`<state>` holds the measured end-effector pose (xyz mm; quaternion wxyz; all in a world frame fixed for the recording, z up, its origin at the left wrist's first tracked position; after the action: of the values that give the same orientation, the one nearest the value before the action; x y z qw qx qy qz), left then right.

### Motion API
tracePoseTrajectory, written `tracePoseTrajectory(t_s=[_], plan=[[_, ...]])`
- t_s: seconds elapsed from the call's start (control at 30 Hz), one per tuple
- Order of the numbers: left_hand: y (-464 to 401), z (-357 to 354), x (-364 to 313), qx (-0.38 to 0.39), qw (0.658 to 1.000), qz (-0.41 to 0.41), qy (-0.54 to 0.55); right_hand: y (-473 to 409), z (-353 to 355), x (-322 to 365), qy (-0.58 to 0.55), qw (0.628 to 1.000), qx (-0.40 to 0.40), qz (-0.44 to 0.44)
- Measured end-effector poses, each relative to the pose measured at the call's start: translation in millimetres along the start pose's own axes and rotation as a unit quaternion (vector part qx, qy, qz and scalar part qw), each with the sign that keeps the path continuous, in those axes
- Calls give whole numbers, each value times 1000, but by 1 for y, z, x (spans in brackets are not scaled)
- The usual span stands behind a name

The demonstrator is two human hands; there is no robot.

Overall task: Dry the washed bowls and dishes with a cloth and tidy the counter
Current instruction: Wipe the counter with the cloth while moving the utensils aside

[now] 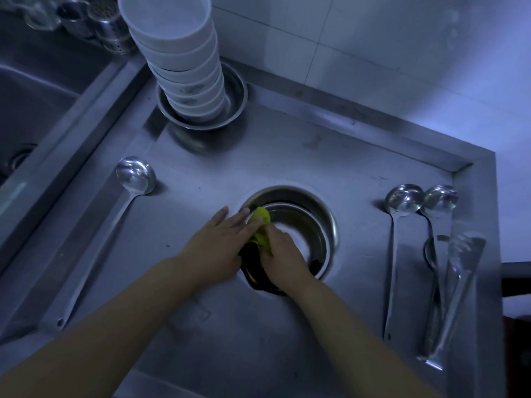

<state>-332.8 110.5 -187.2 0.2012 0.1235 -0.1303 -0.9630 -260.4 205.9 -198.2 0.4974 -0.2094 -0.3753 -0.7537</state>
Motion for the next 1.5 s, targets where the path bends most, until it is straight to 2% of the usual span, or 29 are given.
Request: tracePoseTrajectory(t_s=[0.07,0.2,0.3,0.4,0.5,0.67,0.7,0.73,0.8,0.83,0.87,1.03,1.17,1.3,1.5], plan=[[0,2,-5,31,999,1,-26,5,0,1,52,998,40,8],[9,30,-24,-55,990,-42,-120,15,8,3,160,985,60,11],[16,29,-32,-73,989,-55,-112,26,29,12,309,950,31,42],[15,24,-34,-64,992,-48,-93,42,65,15,322,942,-73,59],[12,26,-36,-66,995,-42,-67,51,100,6,273,941,-196,38],[10,32,-32,-72,996,-41,-31,17,129,13,173,927,-323,78],[10,34,-31,-67,997,-41,-25,0,126,19,169,929,-316,95],[10,36,-28,-73,996,-36,-21,-21,118,27,177,938,-277,114],[10,41,-20,-97,995,-6,-14,-66,85,37,251,949,-132,137],[11,43,-14,-100,995,17,-4,-85,70,37,288,945,-79,130],[10,43,-9,-110,993,32,9,-101,61,36,313,940,-58,121],[-8,57,-1,-188,979,48,69,-158,95,9,374,920,-79,82],[-30,69,0,-213,973,61,66,-177,131,-14,371,923,-98,30],[-40,74,-1,-212,973,69,61,-155,152,-41,355,924,-139,-3],[-25,76,2,-204,972,91,80,-100,178,-90,329,918,-169,-141]])
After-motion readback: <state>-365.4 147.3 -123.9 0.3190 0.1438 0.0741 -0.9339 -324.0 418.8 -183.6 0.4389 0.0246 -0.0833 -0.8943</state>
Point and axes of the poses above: each hand's wrist, its own y-axis away from the middle knuckle, its own z-axis out of the back of the hand, x = y × z, the point moved 6 cm from there along -y, towards the middle knuckle, and after that the axes turned 4 degrees about x, right-handed, at the moved point
